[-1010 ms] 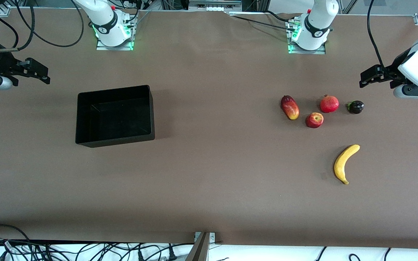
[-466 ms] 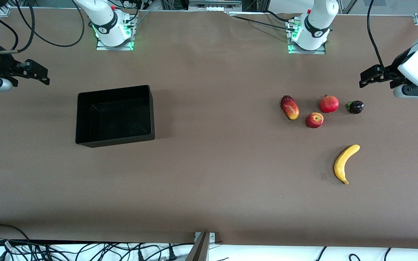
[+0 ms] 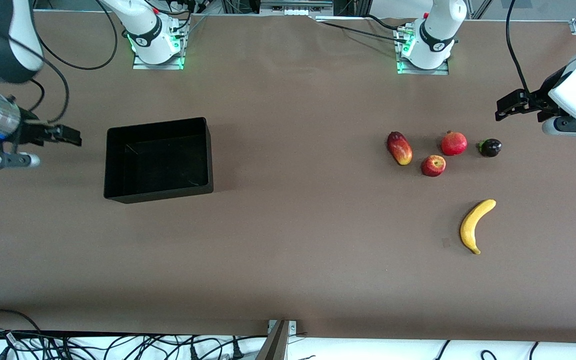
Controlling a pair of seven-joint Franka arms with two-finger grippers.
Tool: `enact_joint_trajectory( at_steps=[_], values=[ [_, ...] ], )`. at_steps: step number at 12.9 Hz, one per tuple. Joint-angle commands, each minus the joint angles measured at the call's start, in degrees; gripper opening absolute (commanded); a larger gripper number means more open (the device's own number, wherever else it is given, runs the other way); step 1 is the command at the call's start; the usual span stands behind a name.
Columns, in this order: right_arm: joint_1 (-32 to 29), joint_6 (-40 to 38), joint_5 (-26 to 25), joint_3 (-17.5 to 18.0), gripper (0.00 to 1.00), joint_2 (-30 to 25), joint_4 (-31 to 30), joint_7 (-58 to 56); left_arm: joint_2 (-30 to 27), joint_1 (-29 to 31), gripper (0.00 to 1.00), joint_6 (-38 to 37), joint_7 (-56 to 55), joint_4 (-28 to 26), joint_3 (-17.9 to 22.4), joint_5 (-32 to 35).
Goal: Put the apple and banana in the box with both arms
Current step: 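Reach the right gripper down to the side of the black box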
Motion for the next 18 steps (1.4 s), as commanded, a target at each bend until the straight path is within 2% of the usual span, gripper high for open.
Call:
enact_joint_trajectory(
  at_steps=[1,4,7,8,9,10,11,14,16,18],
  values=[
    [-2.0,15.5,-0.6,1.4,1.00,-0.5,-12.6,-0.3,0.2,-0.1,1.00,-1.3,0.3,1.4,-0.2,1.5],
    [-3.2,25.7,-0.7,1.5,1.00,4.4,-18.4,-0.3,0.3,-0.7,1.00,-1.1,0.1,1.4,-0.3,1.5],
    [-4.2,34.0,-0.7,1.5,0.99,6.8,-24.6,-0.3,0.3,-0.4,1.00,-1.3,0.6,2.2,0.0,1.9],
    [-4.4,34.8,-0.7,1.5,0.89,7.8,-25.1,-0.3,0.3,-0.5,1.00,-1.3,0.6,2.2,0.0,1.9],
    [-4.4,34.9,-0.7,1.5,0.63,8.5,-25.2,-0.3,0.4,-0.6,1.00,-1.3,0.6,2.2,-0.1,2.0],
    [-4.4,34.9,-0.7,1.5,0.27,9.0,-25.2,-0.6,0.3,-0.6,1.00,-1.3,0.6,2.2,-0.1,1.9],
    [-4.4,34.9,-0.7,1.6,0.01,9.0,-25.1,-1.3,0.2,-0.7,1.00,-1.8,0.4,2.2,-0.2,1.8],
    [-4.4,34.6,-0.7,3.8,0.00,8.9,-23.6,-1.3,0.3,-0.7,1.00,-3.0,0.2,2.3,-1.1,1.9],
    [-4.4,34.3,-0.8,6.6,0.00,8.4,-22.1,-1.7,0.3,-0.7,1.00,-3.0,0.3,2.3,-1.1,1.9],
    [-4.4,29.6,-0.6,11.7,0.00,8.2,-17.6,-1.2,0.3,-0.7,1.00,-2.9,0.2,2.7,-1.3,2.0]
  ],
)
